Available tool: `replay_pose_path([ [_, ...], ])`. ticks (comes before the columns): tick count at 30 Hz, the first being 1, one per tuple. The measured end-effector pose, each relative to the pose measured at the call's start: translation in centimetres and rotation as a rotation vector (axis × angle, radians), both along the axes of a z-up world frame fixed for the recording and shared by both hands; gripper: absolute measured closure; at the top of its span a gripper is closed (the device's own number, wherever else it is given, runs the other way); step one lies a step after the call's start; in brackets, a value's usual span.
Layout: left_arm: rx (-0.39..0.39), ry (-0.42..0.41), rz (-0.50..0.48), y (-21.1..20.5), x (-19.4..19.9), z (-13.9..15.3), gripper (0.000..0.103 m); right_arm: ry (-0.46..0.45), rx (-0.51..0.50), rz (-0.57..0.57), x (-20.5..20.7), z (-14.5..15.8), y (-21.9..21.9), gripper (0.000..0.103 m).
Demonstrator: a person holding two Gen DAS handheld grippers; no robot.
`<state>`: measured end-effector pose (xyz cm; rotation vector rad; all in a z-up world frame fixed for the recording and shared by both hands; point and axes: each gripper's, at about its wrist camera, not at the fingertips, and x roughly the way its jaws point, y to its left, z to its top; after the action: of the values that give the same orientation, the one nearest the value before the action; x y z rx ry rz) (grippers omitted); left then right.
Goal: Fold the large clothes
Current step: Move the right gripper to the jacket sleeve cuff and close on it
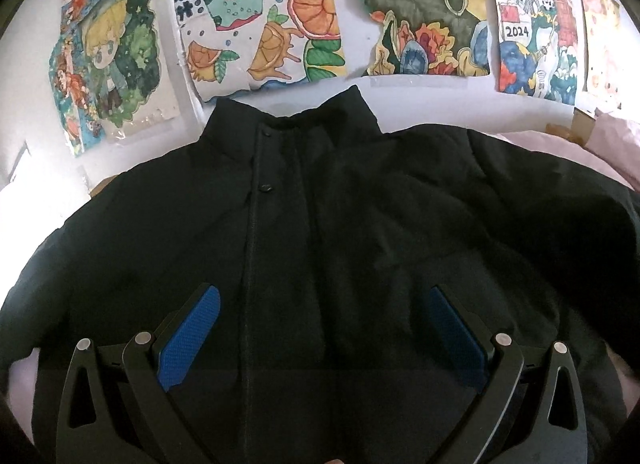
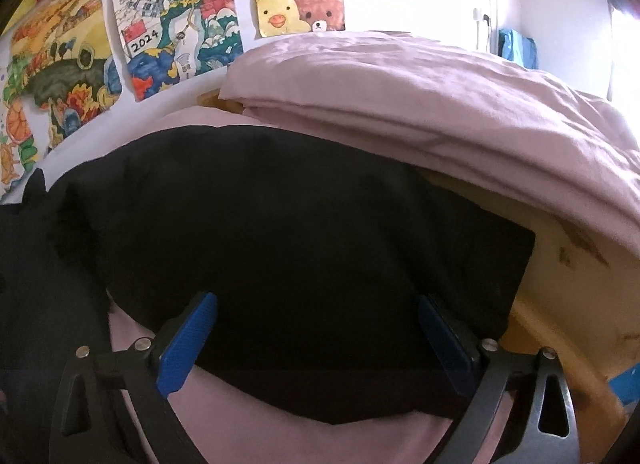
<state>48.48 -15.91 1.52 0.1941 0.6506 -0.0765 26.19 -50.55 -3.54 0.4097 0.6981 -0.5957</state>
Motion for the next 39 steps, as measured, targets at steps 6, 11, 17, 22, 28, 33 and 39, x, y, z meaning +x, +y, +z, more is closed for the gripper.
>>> replay_pose_path([
  [6, -0.076, 0.012, 0.025, 0.6, 3.2, -0.1, 0.001, -0.040, 0.056, -0.034, -1.6, 0.7, 1.1, 0.004],
  [11, -0.174, 0.083, 0.024, 0.7, 5.3, -0.6, 0.001, -0.015, 0.090, -0.112, -2.7, 0.3, 1.1, 0.004],
  [17, -0.120, 0.041, -0.096, -3.6, 4.4, 0.4, 0.001, -0.033, 0.117, -0.168, -3.1, -0.6, -0.4, 0.004],
  [22, 0.011, 0.081, -0.111, -7.2, 5.5, -1.3, 0.001, -0.135, 0.195, -0.211, -4.1, -1.5, -1.9, 0.007],
  [28, 0.096, 0.103, -0.092, -8.3, 6.0, -4.4, 0.001, -0.172, 0.235, -0.256, -5.1, -1.3, -2.5, 0.041],
  [33, 0.102, 0.093, -0.091, -8.4, 5.9, -5.1, 0.001, -0.134, 0.176, -0.243, -4.9, -0.1, -1.5, 0.080],
  [39, 0.112, 0.097, -0.092, -8.6, 6.0, -5.7, 0.001, -0.128, 0.151, -0.229, -5.2, 0.8, -1.4, 0.094],
])
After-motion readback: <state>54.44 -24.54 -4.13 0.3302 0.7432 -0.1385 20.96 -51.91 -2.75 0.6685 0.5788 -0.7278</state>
